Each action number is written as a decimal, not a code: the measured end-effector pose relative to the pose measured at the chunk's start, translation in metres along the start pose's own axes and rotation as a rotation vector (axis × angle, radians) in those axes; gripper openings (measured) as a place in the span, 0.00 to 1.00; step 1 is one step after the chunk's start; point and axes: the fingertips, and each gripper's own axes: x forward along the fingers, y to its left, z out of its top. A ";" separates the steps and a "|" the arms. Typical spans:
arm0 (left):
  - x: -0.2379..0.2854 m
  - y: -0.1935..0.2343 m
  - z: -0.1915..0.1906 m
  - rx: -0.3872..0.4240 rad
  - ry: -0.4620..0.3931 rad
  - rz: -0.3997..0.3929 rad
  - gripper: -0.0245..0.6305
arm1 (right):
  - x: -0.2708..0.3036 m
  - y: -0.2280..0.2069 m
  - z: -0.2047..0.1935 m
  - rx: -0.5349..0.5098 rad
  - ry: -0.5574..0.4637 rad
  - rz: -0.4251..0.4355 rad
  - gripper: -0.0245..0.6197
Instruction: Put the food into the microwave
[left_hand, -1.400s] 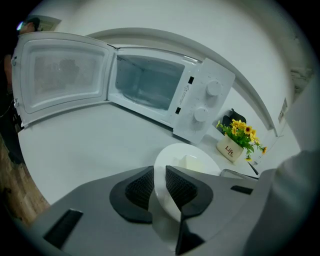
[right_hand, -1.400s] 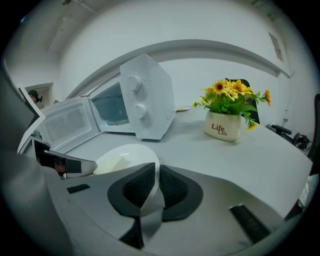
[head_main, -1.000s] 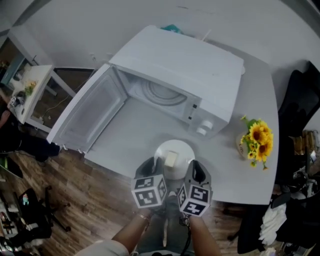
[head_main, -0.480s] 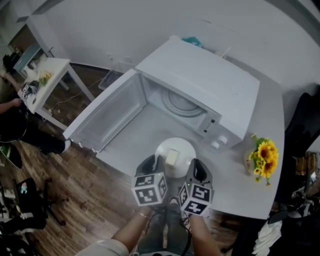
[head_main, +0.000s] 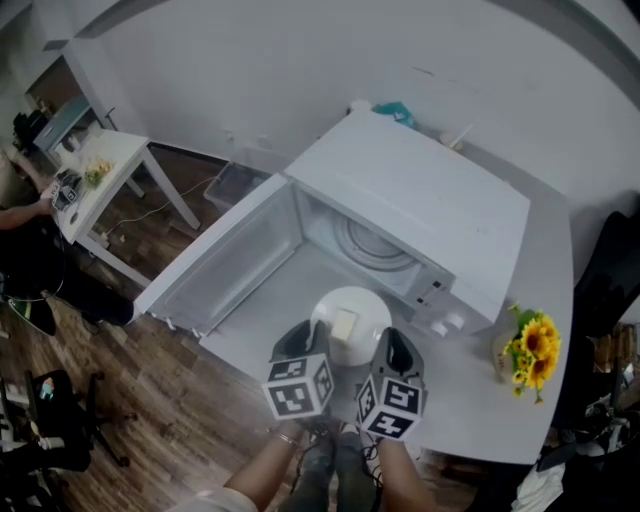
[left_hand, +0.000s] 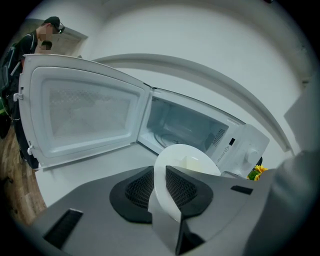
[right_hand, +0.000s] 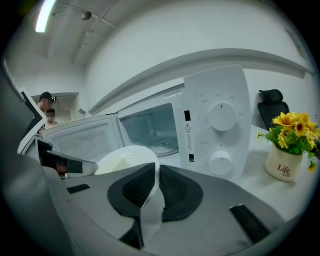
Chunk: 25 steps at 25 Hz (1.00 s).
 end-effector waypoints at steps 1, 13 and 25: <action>0.004 0.000 0.004 0.000 -0.004 -0.003 0.17 | 0.005 0.001 0.003 0.001 -0.008 -0.001 0.10; 0.048 0.006 0.054 0.048 -0.059 -0.031 0.17 | 0.053 0.006 0.030 0.045 -0.075 -0.033 0.10; 0.090 0.002 0.085 0.093 -0.099 -0.073 0.17 | 0.090 -0.001 0.039 0.105 -0.115 -0.094 0.10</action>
